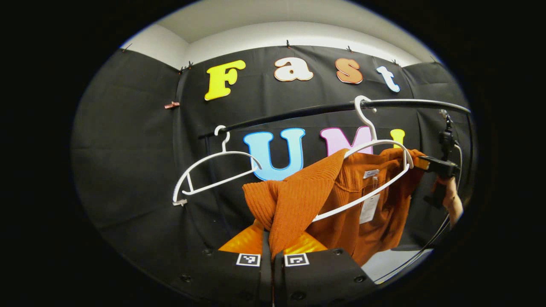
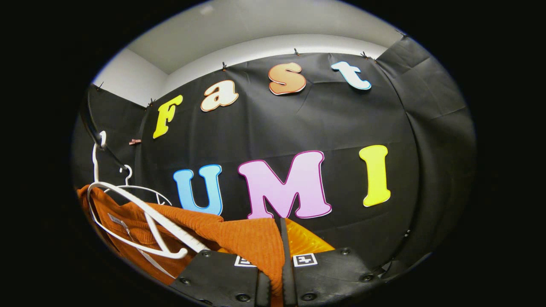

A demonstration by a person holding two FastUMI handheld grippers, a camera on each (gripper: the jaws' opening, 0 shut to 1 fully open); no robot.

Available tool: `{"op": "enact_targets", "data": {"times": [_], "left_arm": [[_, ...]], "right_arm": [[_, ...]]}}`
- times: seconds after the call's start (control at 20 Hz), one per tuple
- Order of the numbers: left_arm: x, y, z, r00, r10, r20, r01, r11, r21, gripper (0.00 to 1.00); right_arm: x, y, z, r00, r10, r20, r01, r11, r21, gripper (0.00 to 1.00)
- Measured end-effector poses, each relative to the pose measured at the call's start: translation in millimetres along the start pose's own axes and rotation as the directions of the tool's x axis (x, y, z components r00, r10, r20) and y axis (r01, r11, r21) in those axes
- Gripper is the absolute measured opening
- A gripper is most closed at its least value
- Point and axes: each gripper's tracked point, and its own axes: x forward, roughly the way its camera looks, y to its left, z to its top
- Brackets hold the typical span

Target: Grasp the clothes on the hanger with both hands and then place them into the laundry hamper below.

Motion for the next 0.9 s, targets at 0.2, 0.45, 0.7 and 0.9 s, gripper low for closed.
{"op": "enact_targets", "data": {"times": [0.2, 0.45, 0.7, 0.9], "left_arm": [[-11, 21, 42, 0.996, -0.004, 0.088, 0.008, 0.999, -0.047, 0.04], [22, 61, 73, 0.987, 0.080, 0.142, -0.090, 0.994, 0.069, 0.06], [74, 82, 7, 0.995, 0.102, 0.014, -0.102, 0.993, 0.051, 0.06], [90, 75, -59, 0.991, 0.103, -0.081, -0.108, 0.992, -0.061, 0.06]], "right_arm": [[4, 9, 5, 1.000, 0.014, 0.008, -0.014, 0.999, -0.030, 0.19], [10, 20, 4, 0.999, 0.044, 0.009, -0.044, 0.998, -0.047, 0.19], [13, 30, -23, 0.995, 0.083, -0.054, -0.088, 0.991, -0.098, 0.19], [10, 25, -54, 0.990, 0.064, -0.127, -0.079, 0.991, -0.111, 0.19]]}}
